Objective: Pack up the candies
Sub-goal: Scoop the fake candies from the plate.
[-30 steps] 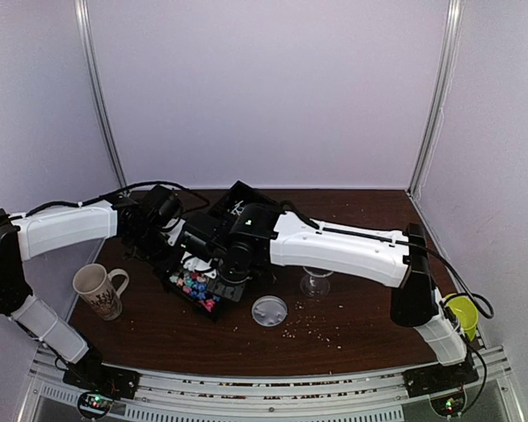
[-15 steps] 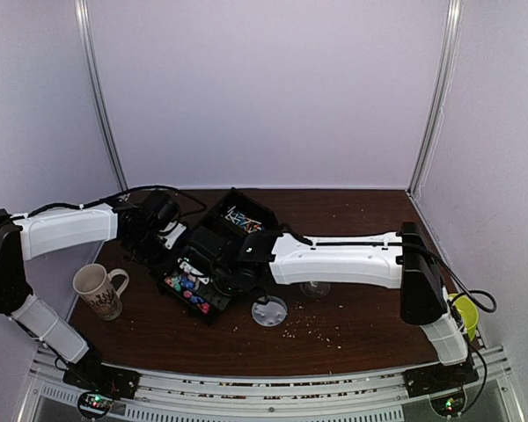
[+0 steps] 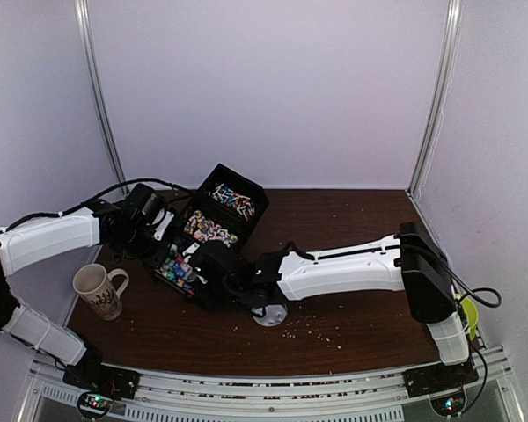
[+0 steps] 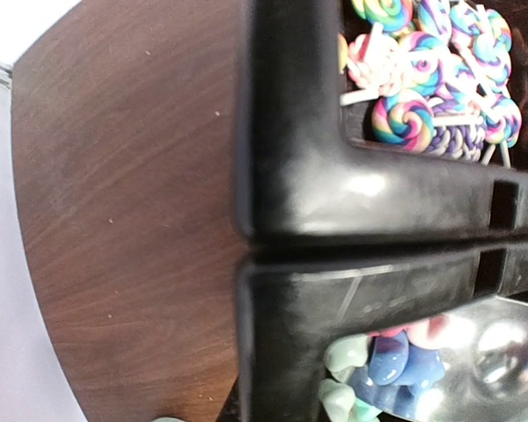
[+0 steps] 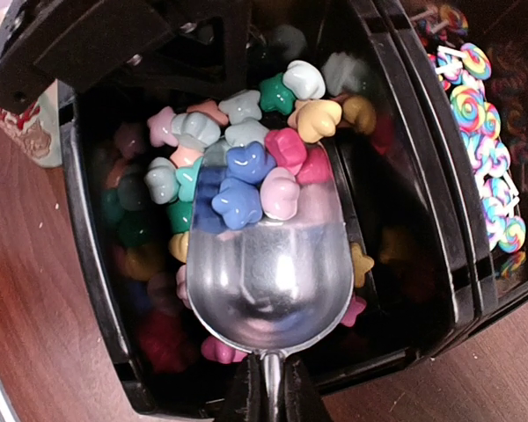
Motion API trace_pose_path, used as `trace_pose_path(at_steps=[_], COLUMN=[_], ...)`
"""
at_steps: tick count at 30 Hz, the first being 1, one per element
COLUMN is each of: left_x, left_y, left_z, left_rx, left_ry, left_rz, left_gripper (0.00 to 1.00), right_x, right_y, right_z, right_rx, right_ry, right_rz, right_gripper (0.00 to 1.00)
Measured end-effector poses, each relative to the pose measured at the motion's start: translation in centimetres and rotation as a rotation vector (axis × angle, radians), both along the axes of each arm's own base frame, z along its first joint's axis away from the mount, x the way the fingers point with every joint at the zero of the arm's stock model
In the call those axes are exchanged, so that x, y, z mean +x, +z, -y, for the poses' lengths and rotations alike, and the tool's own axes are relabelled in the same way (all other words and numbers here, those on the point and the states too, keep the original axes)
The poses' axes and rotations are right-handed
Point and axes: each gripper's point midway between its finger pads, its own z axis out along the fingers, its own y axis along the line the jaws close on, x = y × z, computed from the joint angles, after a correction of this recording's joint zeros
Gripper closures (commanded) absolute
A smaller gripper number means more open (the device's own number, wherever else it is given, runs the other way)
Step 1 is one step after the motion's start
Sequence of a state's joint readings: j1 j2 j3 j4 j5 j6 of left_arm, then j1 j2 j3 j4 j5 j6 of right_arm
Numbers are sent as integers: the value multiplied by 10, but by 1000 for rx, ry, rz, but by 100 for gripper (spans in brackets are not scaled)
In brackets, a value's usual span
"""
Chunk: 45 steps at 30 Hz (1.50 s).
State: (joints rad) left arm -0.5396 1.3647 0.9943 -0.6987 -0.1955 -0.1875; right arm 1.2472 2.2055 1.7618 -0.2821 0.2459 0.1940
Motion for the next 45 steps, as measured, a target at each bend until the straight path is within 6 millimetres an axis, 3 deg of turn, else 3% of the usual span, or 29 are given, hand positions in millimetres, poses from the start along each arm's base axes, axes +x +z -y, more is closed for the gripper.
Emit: trace_pose_path(at_steps=[9,17,22,32,36,45], left_x=[6,7,7,8,7,2], left_y=[4,6,4,0,-5,-16], left_z=[-2,3,11,8,10,20], left_rx=[15,-10,-44,-53,-82,-114], left_ry=[9,7,-12,4,3,-27], left_rz=[32,32,17,1,-33,-85], left_gripper=[100,100,100,100,100,100], right_x=[4,11,14,15,13,6], right_y=[-8,-3,-1,-10,-19,-19], right_z=[1,6,3,3,8,21], right_rx=[84,104,101,108,134,196], right_ry=[-59,-133,-130,-110,-96,-51], right_rz=[30,58,85,120,140,182], right_gripper=[100,100,100,100,100,100])
